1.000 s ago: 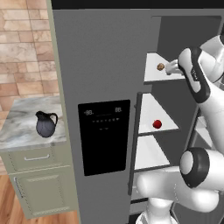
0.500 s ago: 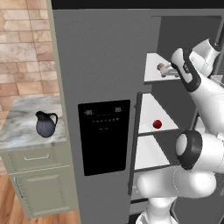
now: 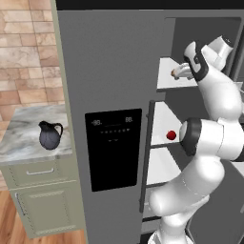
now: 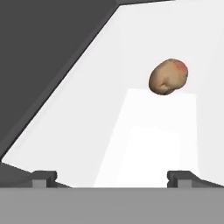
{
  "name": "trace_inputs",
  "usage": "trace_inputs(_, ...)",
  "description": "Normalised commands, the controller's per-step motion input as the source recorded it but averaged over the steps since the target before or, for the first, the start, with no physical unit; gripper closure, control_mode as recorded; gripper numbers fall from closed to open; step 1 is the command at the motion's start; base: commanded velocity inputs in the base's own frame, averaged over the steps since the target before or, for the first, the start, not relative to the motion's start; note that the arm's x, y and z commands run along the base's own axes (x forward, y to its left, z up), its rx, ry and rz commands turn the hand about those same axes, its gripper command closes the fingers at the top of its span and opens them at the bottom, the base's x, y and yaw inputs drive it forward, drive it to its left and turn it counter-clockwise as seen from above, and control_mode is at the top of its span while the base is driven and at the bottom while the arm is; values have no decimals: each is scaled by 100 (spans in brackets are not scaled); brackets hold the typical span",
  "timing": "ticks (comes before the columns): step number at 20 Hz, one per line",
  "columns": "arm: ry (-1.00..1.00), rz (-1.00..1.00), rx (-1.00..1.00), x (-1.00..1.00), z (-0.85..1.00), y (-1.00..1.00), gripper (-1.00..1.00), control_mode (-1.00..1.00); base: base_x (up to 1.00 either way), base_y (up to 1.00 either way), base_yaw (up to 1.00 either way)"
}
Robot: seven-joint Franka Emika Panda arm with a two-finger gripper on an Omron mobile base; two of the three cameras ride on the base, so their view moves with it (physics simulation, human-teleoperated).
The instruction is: Move the apple and apricot from the top shelf to the second highest shelf to make space. Then, place the pitcher from the counter on the cleared top shelf.
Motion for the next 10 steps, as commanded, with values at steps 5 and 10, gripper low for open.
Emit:
trace_inputs(5, -6, 3, 0, 36, -30, -11, -100, -100, 0, 0, 0)
trace_inputs(10, -12, 2, 0, 29, -43, 0, -100, -100, 0, 0, 0)
